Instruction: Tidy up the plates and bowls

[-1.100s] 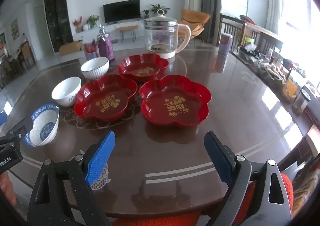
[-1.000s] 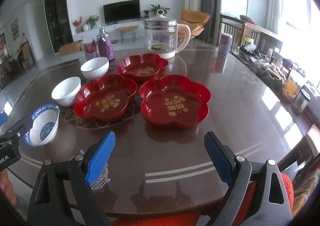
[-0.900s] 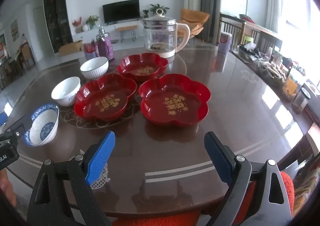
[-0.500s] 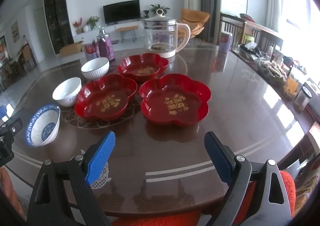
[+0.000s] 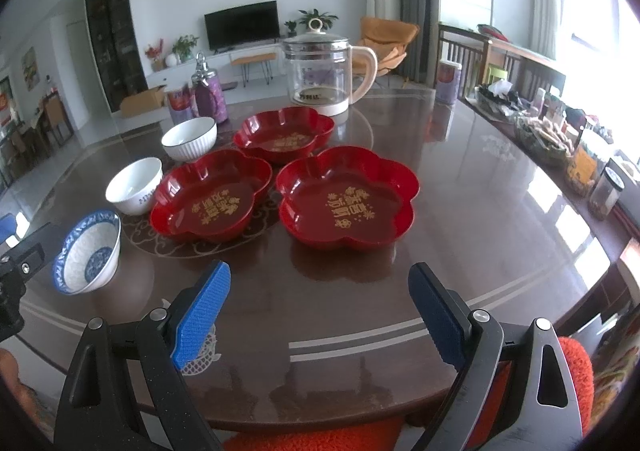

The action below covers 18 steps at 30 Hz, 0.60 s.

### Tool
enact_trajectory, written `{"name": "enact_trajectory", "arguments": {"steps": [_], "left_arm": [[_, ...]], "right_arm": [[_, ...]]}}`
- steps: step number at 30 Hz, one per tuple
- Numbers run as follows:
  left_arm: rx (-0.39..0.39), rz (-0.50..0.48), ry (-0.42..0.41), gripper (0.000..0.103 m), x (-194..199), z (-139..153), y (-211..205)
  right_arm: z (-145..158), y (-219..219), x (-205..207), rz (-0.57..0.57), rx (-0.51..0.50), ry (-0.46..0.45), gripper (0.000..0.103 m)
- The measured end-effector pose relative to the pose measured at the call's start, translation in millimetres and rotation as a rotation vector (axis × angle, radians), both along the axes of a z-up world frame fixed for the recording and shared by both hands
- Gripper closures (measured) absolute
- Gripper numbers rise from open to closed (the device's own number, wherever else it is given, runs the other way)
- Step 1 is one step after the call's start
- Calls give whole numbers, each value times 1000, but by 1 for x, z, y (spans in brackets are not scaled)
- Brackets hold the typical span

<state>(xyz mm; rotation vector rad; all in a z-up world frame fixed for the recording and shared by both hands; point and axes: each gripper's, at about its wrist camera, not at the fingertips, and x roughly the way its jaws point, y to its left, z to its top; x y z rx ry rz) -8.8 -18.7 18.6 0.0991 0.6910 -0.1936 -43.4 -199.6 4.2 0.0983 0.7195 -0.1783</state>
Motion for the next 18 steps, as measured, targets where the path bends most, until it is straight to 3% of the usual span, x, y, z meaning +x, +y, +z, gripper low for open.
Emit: {"name": "enact_trajectory", "arguments": {"steps": [18], "left_arm": [[-13, 22, 64, 0, 8, -10, 8]], "right_arm": [[2, -1, -2, 0, 3, -7, 10]]}}
